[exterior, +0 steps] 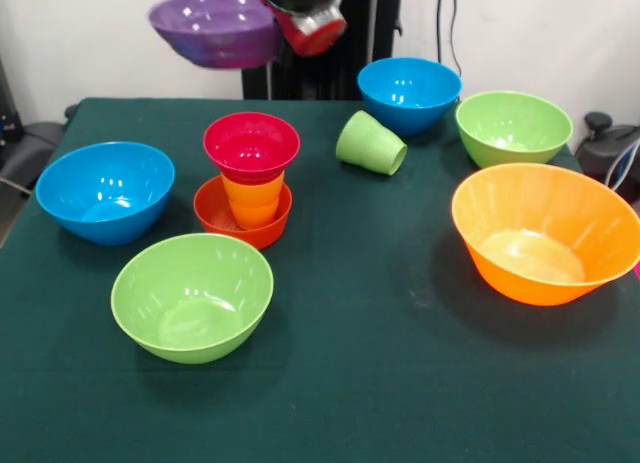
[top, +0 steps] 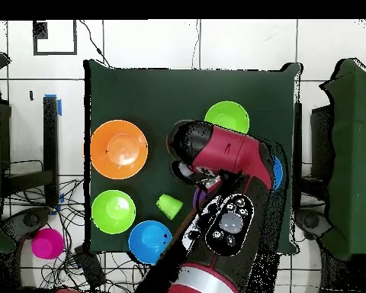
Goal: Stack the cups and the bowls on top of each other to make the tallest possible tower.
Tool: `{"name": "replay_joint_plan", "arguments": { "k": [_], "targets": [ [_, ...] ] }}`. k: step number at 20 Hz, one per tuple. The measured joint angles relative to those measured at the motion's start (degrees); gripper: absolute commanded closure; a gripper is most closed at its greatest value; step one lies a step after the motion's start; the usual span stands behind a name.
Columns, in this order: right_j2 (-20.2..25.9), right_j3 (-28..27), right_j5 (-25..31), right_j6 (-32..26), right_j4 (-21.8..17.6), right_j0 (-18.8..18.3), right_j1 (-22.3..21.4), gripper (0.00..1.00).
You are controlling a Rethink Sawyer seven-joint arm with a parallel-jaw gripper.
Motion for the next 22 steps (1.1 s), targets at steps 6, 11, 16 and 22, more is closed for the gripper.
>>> {"name": "replay_joint_plan", "arguments": {
  "k": [6, 11, 16, 22],
  "targets": [
    [-1.5, -0.1, 2.2, 0.0, -2.2, -0.3, -2.0, 1.0],
    [-1.6, -0.4, 2.3, 0.0, -2.7, -1.4, -2.5, 1.0],
    [-1.6, -0.4, 2.3, 0.0, -2.7, -2.0, -2.4, 1.0],
    [-1.6, 1.4, 2.1, 0.0, -2.1, -1.9, -2.8, 1.0]
  ]
}}
